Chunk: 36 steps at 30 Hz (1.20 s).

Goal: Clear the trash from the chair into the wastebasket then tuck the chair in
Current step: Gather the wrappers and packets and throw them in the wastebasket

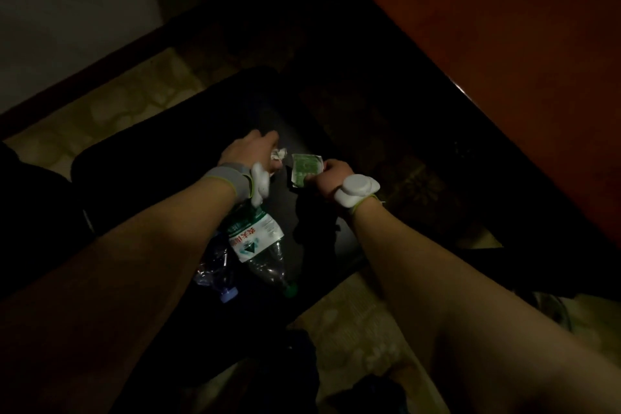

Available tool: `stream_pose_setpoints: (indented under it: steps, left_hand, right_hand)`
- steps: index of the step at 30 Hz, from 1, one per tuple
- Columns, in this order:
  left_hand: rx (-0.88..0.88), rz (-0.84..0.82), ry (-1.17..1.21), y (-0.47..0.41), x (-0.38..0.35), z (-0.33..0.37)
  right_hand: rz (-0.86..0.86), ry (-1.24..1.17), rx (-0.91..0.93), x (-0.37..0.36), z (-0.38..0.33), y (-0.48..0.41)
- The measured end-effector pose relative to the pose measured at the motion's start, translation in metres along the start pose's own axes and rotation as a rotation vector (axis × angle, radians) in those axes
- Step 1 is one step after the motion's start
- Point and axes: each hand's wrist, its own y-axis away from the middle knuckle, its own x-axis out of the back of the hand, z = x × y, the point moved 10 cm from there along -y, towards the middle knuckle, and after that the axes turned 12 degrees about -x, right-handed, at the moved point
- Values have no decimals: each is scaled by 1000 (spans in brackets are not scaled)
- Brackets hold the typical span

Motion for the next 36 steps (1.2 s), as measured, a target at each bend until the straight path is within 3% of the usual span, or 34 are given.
stream_pose_setpoints:
  steps: [5, 10, 18, 26, 32, 36]
  left_hand:
    - [-100, 189, 0, -7, 19, 53]
    - [-214, 191, -60, -14, 16, 127]
    - [-186, -133, 195, -19, -77, 249]
    - [-250, -374, 266, 6, -203, 396]
    - [-269, -464, 431, 15, -261, 506]
    - [-193, -386, 567, 13, -282, 566]
  right_hand:
    - [15, -27, -42, 39, 42, 6]
    - [63, -173, -114, 84, 100, 18]
    - [91, -288, -224, 149, 219, 39]
    - [72, -276, -378, 199, 401, 87]
    - [190, -445, -570, 261, 559, 111]
    - [250, -505, -652, 298, 641, 114]
